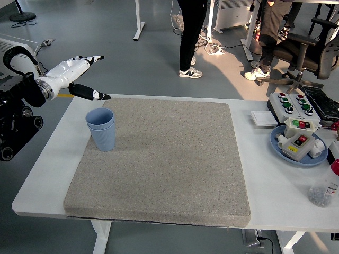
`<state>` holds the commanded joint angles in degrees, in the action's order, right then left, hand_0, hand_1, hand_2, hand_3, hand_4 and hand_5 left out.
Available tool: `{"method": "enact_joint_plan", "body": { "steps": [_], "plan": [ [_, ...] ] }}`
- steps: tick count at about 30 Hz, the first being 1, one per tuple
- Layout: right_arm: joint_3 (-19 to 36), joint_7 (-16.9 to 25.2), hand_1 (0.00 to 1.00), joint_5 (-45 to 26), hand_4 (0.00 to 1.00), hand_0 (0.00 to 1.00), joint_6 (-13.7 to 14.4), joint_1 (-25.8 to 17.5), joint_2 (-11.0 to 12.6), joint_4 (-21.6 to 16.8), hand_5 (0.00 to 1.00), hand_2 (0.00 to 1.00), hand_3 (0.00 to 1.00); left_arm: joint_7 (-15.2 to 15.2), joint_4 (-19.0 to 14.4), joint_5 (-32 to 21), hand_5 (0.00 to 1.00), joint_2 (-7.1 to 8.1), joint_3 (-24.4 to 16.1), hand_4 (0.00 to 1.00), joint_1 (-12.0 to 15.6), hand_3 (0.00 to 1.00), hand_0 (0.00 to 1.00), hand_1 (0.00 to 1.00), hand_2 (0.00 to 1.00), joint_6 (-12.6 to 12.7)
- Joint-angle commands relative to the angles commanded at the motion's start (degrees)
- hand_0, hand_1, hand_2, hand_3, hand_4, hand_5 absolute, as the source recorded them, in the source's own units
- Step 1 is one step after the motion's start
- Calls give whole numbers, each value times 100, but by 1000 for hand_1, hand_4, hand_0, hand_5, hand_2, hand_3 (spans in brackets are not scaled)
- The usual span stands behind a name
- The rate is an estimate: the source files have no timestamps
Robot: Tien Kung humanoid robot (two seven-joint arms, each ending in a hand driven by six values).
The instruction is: Push cup pick cup insert cup
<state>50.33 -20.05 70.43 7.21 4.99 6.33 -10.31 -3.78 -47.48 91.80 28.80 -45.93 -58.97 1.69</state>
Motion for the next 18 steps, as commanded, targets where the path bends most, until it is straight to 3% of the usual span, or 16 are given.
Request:
{"method": "enact_joint_plan", "body": {
  "steps": [4, 5, 6, 10, 11, 14, 17, 18],
  "plan": [
    [44, 9, 547, 17, 183, 529, 11, -23, -4, 0, 734, 613, 617, 13, -790, -877, 743, -77, -852, 806, 631, 891, 903, 891, 959, 388],
    [66, 11, 547, 29, 183, 529, 18, -30, -7, 0, 734, 613, 616, 3, -1014, -1100, 799, -122, -1076, 726, 852, 773, 792, 803, 816, 415],
    [72, 11, 547, 33, 183, 529, 20, -32, -8, 0, 734, 613, 616, -1, -1236, -1357, 799, -136, -1300, 726, 1017, 773, 792, 803, 816, 424],
    [228, 11, 547, 193, 183, 529, 16, -53, -7, 0, 734, 613, 616, -31, -2174, -2308, 799, -382, -2169, 726, 1943, 773, 792, 803, 816, 102],
    [257, 13, 547, 226, 184, 529, 16, -54, -2, 0, 734, 613, 616, -22, -2383, -2532, 998, -464, -2346, 746, 2152, 757, 804, 813, 810, -36],
    [337, 23, 547, 283, 184, 529, 28, -61, 6, 0, 734, 613, 616, 73, -3110, -3277, 998, -755, -2992, 746, 2888, 757, 804, 813, 810, -434],
    [424, 28, 547, 353, 184, 529, 42, -68, 9, 0, 738, 613, 616, 155, -3833, -4021, 998, -1077, -3577, 753, 3633, 765, 828, 833, 821, -531],
    [439, 29, 547, 365, 184, 529, 43, -68, 12, 0, 738, 613, 616, 161, -4009, -4245, 998, -1120, -3654, 753, 3856, 765, 828, 833, 821, -525]
  ]
}}
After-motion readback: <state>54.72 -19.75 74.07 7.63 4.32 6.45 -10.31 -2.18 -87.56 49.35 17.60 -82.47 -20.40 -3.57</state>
